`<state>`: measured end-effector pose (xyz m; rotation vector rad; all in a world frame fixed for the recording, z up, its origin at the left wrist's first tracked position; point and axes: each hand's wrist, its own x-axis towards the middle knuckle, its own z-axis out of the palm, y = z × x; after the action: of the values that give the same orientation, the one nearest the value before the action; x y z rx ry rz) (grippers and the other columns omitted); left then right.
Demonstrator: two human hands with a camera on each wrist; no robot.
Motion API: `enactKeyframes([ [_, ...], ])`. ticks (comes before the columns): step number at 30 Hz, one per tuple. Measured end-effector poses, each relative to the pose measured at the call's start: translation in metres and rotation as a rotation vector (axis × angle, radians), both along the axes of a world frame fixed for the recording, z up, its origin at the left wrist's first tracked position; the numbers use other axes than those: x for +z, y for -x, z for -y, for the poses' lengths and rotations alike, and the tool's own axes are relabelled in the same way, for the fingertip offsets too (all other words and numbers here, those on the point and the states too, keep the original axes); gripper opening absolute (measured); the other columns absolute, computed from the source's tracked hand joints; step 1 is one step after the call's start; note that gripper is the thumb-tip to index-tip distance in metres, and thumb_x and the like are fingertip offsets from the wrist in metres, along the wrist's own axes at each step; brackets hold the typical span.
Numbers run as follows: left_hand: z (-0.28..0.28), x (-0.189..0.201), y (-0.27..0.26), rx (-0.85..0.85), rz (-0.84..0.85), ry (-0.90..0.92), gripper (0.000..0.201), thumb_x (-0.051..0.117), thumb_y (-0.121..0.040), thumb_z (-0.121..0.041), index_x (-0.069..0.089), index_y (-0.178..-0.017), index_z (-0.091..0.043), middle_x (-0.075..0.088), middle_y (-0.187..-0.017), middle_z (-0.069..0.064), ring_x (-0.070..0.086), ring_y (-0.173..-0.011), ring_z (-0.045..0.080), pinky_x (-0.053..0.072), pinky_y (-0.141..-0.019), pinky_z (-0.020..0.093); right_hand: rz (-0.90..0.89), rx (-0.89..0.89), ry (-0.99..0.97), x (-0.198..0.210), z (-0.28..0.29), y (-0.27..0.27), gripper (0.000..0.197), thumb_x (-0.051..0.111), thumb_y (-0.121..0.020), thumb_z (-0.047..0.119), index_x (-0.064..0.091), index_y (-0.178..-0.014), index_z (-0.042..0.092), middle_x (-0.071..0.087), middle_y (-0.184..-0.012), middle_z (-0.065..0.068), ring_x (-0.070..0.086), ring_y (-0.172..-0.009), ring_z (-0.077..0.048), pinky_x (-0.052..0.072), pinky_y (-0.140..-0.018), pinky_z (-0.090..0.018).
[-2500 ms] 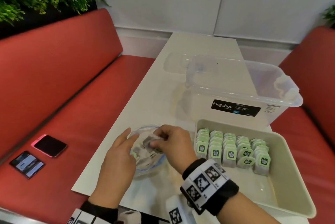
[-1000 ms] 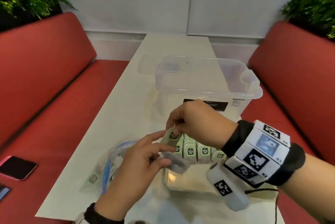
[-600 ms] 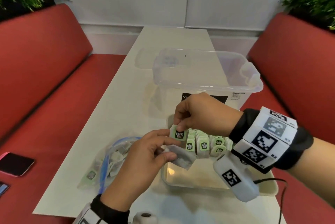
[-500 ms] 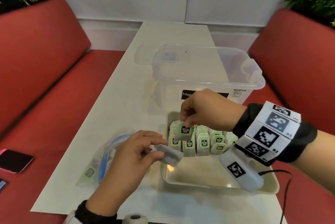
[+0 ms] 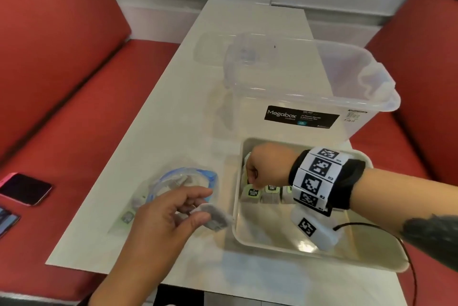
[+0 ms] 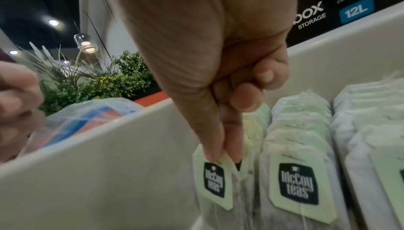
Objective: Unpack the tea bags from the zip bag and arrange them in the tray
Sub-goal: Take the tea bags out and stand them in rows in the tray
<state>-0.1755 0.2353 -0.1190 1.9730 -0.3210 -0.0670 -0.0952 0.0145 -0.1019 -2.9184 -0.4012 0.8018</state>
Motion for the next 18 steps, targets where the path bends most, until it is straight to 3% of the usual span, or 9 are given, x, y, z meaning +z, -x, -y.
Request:
enactKeyframes([
  [2,0.001,-0.001,0.0,0.004,0.003,0.002,0.059,0.076,-0.07,-0.001,0.062,-0.093,-0.053,0.068,-0.08,-0.022,0.062,-0.077,0.002,0.044,-0.06,0.007,0.026,0.001,0.013,-0.003,-0.001,-0.002,0.005,0.064,-0.077,0.013,0.067,-0.074,0.015,0.069,-0.079,0.002,0.06,-0.07,-0.015,0.045,-0.058,-0.023],
  [4,0.003,-0.003,0.001,0.009,0.008,0.003,0.059,0.076,-0.071,-0.002,0.062,-0.094,-0.053,0.068,-0.08,-0.023,0.062,-0.079,0.002,0.045,-0.06,0.008,0.038,-0.005,0.018,-0.005,-0.001,-0.003,0.006,0.064,-0.078,0.016,0.069,-0.077,0.018,0.069,-0.082,0.002,0.063,-0.075,-0.017,0.048,-0.063,-0.027],
  [7,0.006,-0.006,0.0,0.016,0.027,0.013,0.058,0.076,-0.072,-0.002,0.062,-0.094,-0.054,0.068,-0.082,-0.023,0.063,-0.08,0.001,0.045,-0.06,0.009,0.051,-0.005,0.02,-0.005,-0.003,-0.001,0.006,0.065,-0.078,0.018,0.065,-0.076,0.024,0.064,-0.078,0.006,0.058,-0.072,-0.015,0.043,-0.06,-0.024],
  [10,0.008,-0.007,-0.001,0.021,0.036,0.007,0.054,0.075,-0.074,-0.005,0.063,-0.092,-0.054,0.068,-0.083,-0.022,0.062,-0.08,0.003,0.045,-0.061,0.01,0.06,-0.017,0.004,-0.006,-0.003,0.0,0.009,0.068,-0.076,0.017,0.068,-0.083,0.023,0.067,-0.085,0.005,0.057,-0.072,-0.015,0.042,-0.061,-0.023],
  [14,0.012,-0.002,-0.003,0.032,0.069,0.042,0.031,0.07,-0.073,-0.025,0.066,-0.09,-0.05,0.067,-0.085,-0.019,0.061,-0.08,0.004,0.045,-0.063,0.009,0.09,-0.034,-0.02,-0.008,-0.001,0.001,0.013,0.066,-0.077,0.013,0.069,-0.086,0.022,0.068,-0.091,0.003,0.061,-0.079,-0.018,0.044,-0.063,-0.025],
  [18,0.016,0.003,-0.008,0.079,0.018,0.141,0.027,0.07,-0.075,-0.027,0.067,-0.094,-0.045,0.068,-0.086,-0.019,0.062,-0.078,0.003,0.047,-0.066,0.01,0.102,-0.048,-0.033,-0.008,0.001,-0.001,0.013,0.068,-0.076,0.014,0.069,-0.087,0.021,0.064,-0.087,0.004,0.059,-0.078,-0.017,0.044,-0.063,-0.025],
])
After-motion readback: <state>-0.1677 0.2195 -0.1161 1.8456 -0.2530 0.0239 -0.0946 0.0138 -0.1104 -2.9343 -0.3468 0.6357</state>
